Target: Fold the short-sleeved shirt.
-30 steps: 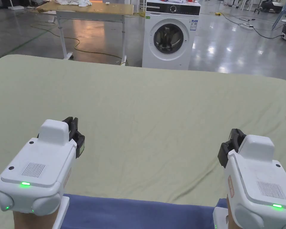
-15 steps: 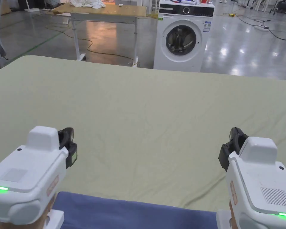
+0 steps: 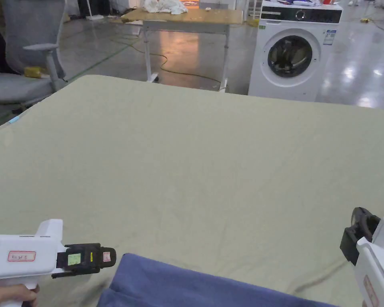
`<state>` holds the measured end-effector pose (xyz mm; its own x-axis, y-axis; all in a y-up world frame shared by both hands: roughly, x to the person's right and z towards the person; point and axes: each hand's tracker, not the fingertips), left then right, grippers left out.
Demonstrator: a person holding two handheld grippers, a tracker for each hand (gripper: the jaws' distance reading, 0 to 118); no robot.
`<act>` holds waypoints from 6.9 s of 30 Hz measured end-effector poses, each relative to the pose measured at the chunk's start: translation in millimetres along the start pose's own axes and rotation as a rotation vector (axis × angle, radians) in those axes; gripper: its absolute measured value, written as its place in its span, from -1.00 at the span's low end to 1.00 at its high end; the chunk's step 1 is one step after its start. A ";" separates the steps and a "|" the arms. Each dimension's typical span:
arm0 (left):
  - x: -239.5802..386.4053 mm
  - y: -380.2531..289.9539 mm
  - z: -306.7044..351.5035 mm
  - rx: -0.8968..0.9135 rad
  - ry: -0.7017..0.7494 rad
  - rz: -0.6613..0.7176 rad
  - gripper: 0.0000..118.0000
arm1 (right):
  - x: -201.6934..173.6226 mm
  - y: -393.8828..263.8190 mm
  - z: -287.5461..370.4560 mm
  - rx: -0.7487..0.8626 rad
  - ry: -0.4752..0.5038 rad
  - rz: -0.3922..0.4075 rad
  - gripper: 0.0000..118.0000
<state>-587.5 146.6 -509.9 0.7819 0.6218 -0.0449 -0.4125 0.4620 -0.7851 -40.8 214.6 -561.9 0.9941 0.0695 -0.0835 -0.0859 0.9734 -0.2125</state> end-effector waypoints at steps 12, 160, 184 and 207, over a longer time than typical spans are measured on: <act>-28.3 -24.1 -50.6 -0.197 -0.369 0.236 0.16 | 0.3 -3.7 0.4 -0.040 0.011 0.007 -1.00; 112.9 37.3 15.5 -0.173 0.094 -0.209 -0.91 | 42.0 -39.2 13.5 -0.165 0.037 -0.105 -1.00; 268.5 -36.3 -94.5 -0.374 0.173 -0.460 -0.89 | 44.9 -41.4 21.8 -0.167 0.042 -0.096 -1.00; 288.7 -75.3 -161.9 -0.453 0.012 -0.342 0.03 | 43.1 -40.3 20.7 -0.176 0.035 -0.086 -1.00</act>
<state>-255.0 188.9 -563.7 0.8418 0.4764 0.2538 0.1052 0.3164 -0.9428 6.9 182.9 -536.7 0.9956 -0.0230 -0.0907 -0.0139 0.9219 -0.3873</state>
